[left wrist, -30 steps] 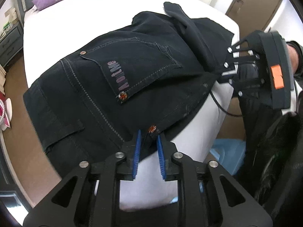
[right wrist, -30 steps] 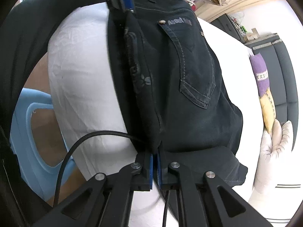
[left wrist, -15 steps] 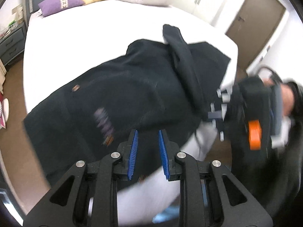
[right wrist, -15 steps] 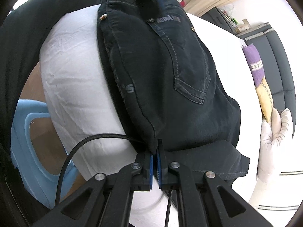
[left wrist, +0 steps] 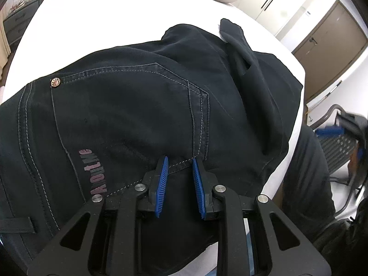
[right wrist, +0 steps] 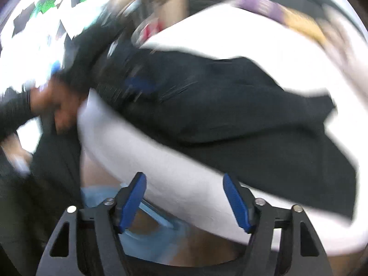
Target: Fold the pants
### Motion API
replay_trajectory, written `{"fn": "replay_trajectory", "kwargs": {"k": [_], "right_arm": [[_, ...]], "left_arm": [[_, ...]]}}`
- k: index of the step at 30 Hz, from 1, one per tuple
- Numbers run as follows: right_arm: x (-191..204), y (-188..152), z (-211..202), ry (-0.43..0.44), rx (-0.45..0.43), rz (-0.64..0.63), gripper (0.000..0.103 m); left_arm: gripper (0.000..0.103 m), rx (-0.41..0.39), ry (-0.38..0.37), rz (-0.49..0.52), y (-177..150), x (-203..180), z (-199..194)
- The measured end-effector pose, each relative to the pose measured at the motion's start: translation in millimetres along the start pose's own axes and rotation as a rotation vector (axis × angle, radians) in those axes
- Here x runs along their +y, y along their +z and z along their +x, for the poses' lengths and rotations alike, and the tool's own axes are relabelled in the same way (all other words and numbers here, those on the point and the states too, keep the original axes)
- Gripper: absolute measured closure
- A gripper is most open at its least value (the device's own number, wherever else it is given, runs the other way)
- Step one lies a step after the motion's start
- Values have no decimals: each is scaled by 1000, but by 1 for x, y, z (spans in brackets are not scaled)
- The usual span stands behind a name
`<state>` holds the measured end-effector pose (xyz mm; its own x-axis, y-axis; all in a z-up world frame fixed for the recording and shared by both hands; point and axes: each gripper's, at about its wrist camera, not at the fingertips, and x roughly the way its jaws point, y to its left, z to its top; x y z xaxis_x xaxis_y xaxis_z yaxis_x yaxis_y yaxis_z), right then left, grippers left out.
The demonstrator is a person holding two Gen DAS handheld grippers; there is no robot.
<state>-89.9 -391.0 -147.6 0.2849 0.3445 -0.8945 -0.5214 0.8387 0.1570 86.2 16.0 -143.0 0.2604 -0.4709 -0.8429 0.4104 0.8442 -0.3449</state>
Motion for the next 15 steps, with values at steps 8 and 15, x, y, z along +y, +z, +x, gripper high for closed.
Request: {"fn": "replay_trajectory", "kwargs": {"k": [8,15], "right_arm": [[-182,29,-20,293,-369,727,37],[-273,47,39,390,-441,1042,45]], "left_arm": [[82,-15,22,-29,-7,3,1],[82,-29,2,-93,-14,11,0]]}}
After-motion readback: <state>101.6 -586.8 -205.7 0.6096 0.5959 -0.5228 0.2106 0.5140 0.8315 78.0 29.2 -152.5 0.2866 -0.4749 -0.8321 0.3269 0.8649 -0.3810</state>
